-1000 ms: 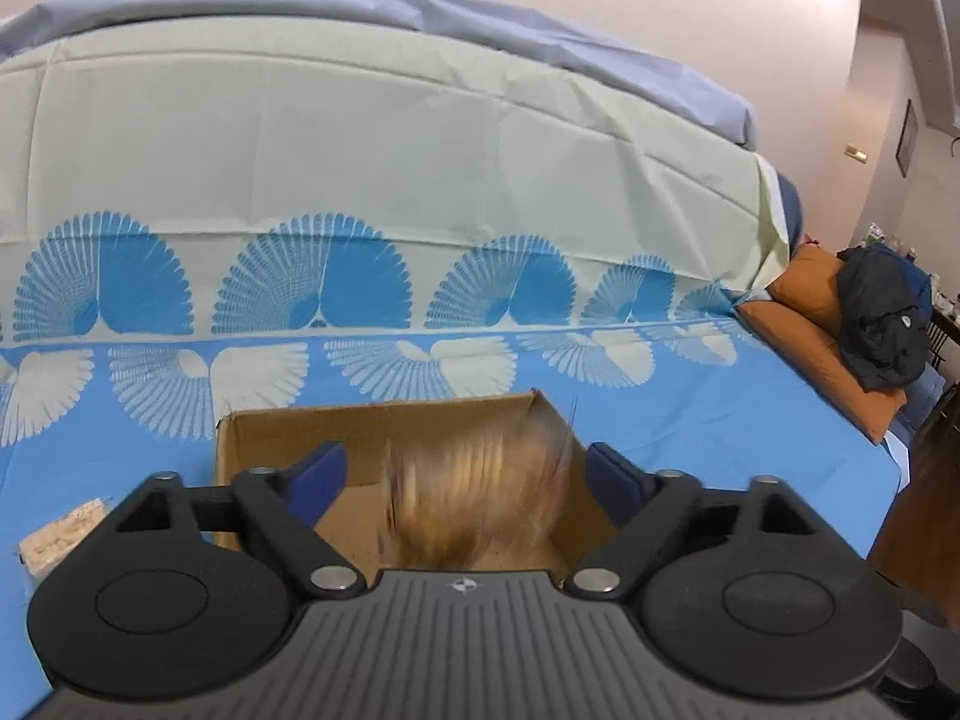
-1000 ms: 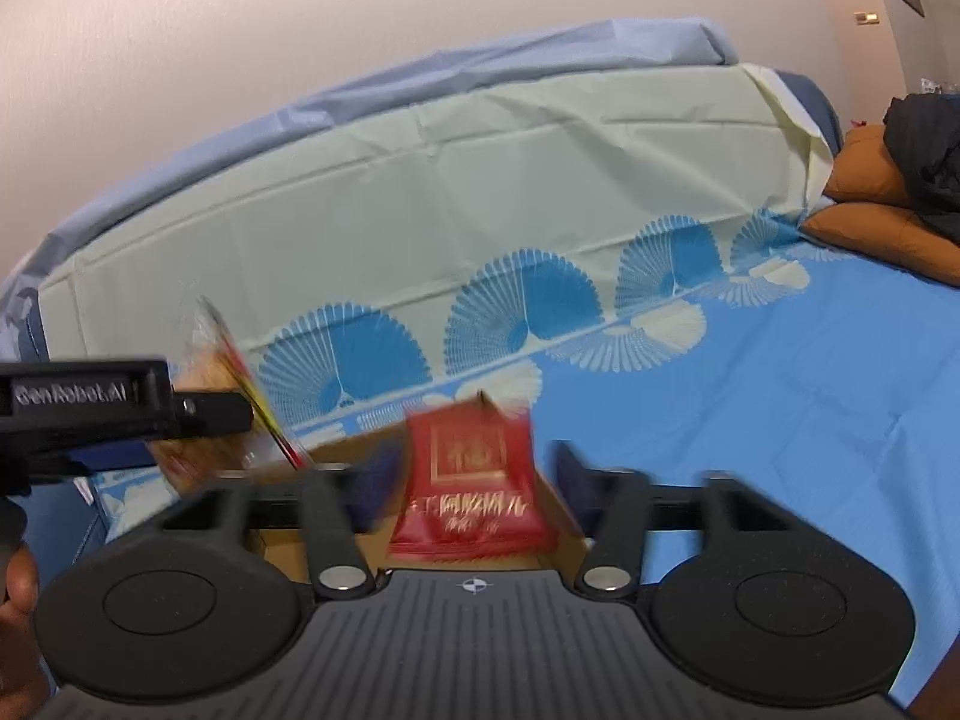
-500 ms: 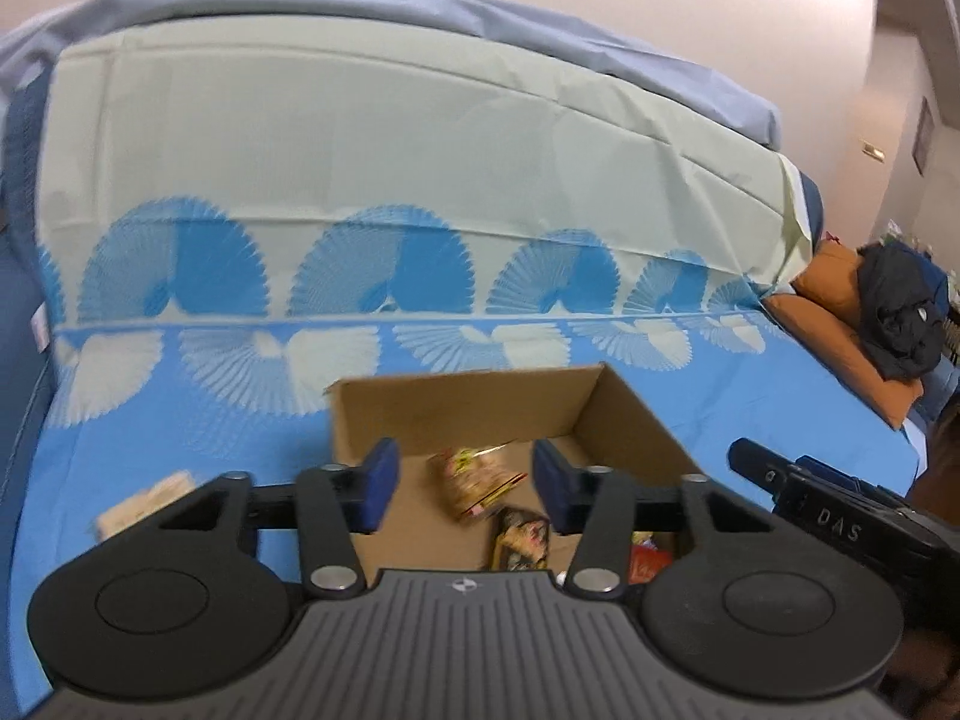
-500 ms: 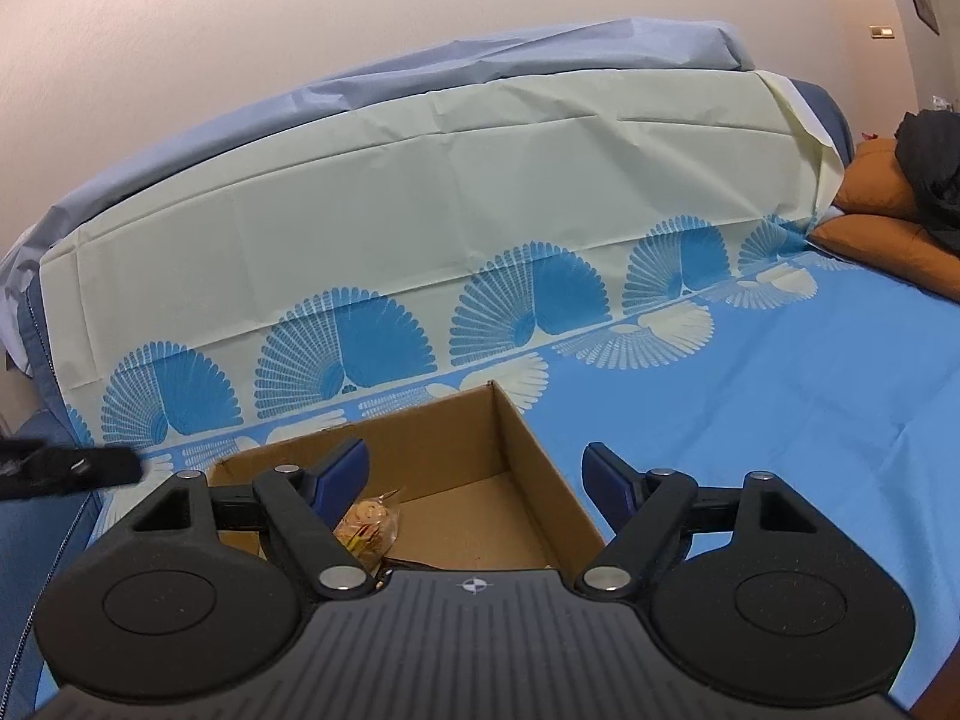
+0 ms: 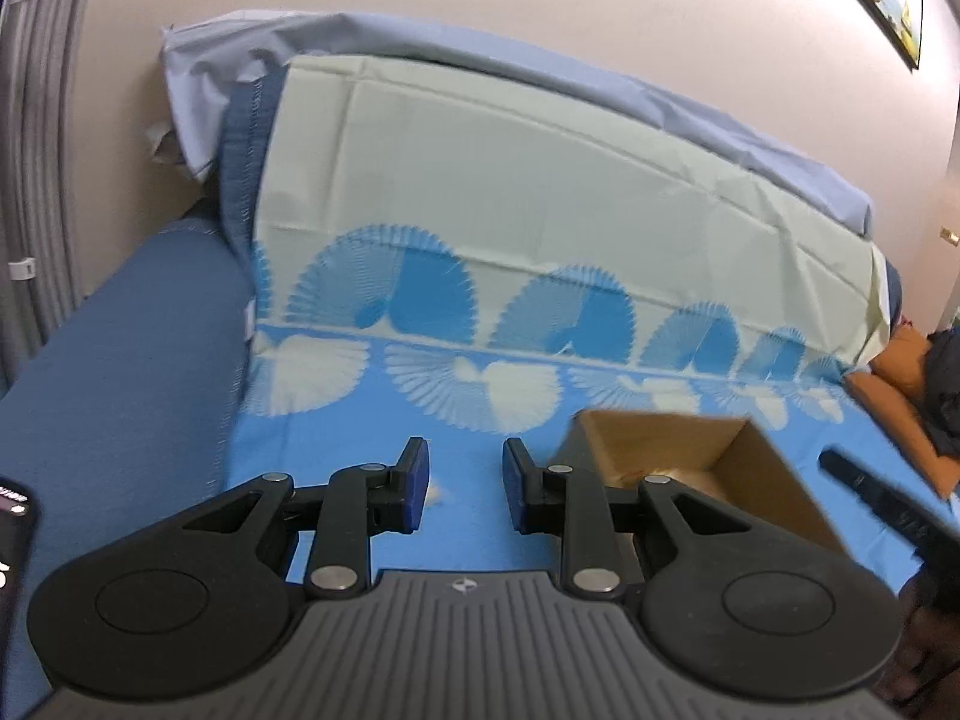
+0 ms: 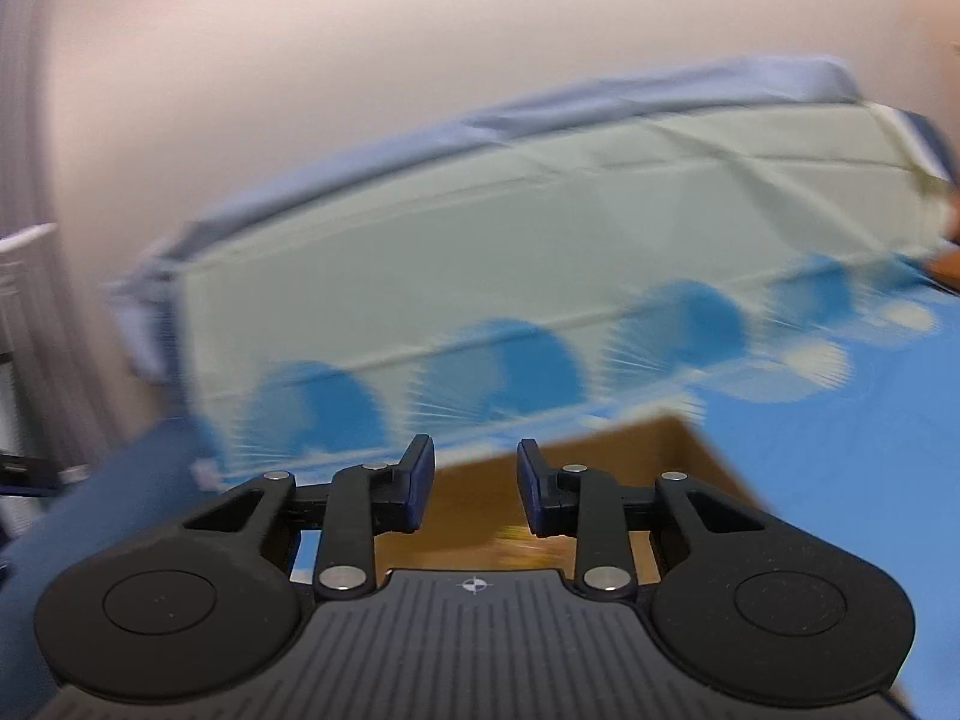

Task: Organize snacks
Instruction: 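Withdraw both open tools from the box, then grasp the white nougat bar with the left tool while the right tool grasps the small red candy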

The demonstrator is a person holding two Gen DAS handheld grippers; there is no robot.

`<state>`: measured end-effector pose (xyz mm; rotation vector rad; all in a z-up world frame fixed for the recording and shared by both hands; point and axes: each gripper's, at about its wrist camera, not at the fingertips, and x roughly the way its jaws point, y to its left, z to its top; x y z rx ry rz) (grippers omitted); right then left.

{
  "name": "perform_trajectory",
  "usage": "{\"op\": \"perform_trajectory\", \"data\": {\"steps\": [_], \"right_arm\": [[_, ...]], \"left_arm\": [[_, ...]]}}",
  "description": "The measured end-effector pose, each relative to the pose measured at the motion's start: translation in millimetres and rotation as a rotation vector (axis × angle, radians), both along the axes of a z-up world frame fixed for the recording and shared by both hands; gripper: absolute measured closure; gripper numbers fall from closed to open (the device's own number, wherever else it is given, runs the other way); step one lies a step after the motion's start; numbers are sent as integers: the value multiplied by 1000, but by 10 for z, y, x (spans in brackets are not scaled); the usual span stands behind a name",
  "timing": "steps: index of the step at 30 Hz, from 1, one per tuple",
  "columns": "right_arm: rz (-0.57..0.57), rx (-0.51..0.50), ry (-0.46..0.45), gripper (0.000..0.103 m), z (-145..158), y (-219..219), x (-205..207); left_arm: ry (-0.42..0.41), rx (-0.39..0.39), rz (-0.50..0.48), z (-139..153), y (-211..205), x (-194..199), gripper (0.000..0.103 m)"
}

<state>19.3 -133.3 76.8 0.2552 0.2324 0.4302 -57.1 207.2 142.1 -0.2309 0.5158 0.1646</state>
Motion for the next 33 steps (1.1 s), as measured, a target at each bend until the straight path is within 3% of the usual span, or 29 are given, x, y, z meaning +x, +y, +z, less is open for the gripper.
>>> {"op": "perform_trajectory", "data": {"steps": [6, 8, 11, 17, 22, 26, 31, 33], "right_arm": [[285, -47, -89, 71, 2, 705, -360], [353, -69, -70, 71, -67, 943, -438], [407, -102, 4, 71, -203, 1261, -475], [397, -178, 162, 71, -533, 1772, -350], [298, -255, 317, 69, -925, 2086, -96], [260, -318, 376, 53, -1127, 2316, 43], [233, -391, 433, 49, -1331, 2510, 179], [214, -427, 466, 52, -1403, 2531, 226]], "left_arm": [[44, -7, -75, -641, 288, -192, 73], [96, -34, -57, -867, 319, -208, 76], [59, -90, -13, -873, 432, -229, 76], [85, -159, -16, -953, 527, -99, 76], [111, -169, 9, -1047, 582, 75, 76], [148, -124, -4, -1132, 597, 281, 74], [237, -15, -50, -1368, 618, 705, 50], [264, 5, -40, -1475, 661, 931, 30]]}}
